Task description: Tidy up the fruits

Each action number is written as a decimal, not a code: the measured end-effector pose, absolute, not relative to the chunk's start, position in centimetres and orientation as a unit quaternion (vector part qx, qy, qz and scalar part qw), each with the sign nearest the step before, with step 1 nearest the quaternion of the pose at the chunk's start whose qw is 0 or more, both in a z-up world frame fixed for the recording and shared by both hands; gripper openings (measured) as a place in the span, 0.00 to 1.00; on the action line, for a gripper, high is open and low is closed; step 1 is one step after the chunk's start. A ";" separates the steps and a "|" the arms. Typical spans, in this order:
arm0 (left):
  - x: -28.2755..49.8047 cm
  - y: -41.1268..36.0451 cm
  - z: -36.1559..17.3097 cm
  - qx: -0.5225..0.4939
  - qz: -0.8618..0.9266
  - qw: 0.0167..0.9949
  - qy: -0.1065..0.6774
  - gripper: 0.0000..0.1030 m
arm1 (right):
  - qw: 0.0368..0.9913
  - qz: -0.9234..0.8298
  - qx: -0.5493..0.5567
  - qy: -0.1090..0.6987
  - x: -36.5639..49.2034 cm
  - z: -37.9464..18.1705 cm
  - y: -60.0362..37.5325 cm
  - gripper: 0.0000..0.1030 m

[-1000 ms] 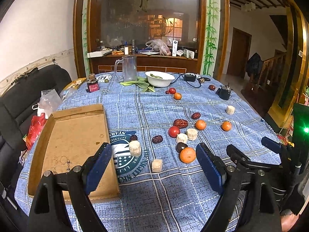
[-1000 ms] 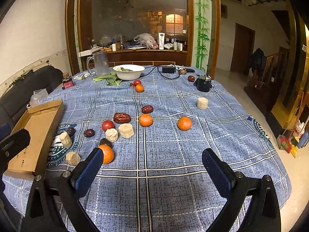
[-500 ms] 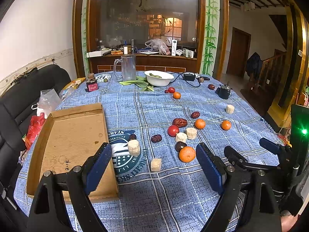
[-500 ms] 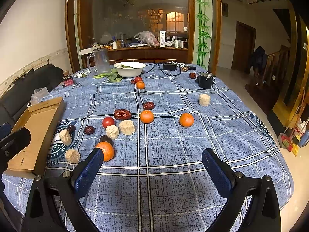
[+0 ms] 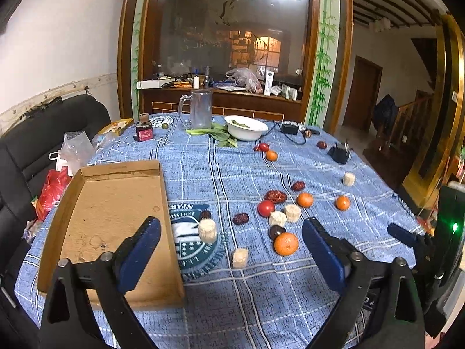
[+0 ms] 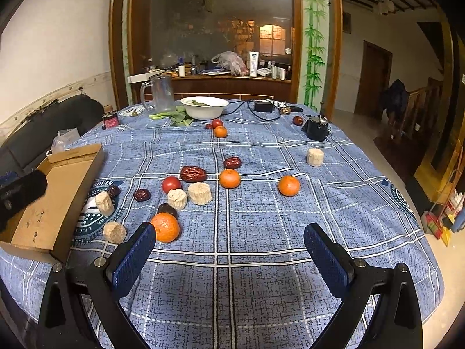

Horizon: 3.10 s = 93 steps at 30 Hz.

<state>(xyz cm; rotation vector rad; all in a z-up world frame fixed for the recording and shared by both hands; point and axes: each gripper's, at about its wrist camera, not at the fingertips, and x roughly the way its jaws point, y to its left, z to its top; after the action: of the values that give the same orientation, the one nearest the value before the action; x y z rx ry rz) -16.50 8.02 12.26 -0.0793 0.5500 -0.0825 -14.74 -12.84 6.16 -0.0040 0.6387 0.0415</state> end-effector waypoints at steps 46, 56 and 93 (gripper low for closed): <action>-8.1 5.8 2.1 -0.005 -0.123 0.889 0.440 0.64 | 0.895 0.013 0.067 0.441 -0.3 1.0 -22.6 0.73; -7.8 5.4 1.9 0.023 -0.108 0.891 0.440 0.29 | 0.887 -0.008 0.064 0.458 2.4 -0.5 -22.7 0.37; 0.2 31.1 7.1 -0.123 0.061 0.894 0.427 0.16 | 0.837 0.326 -0.014 0.439 1.1 7.0 11.8 0.36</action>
<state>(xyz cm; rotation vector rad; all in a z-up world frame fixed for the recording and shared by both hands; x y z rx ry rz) 0.23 31.12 7.13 -0.2549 0.8865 0.1256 1.13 11.84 6.96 -0.0301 0.9300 0.6905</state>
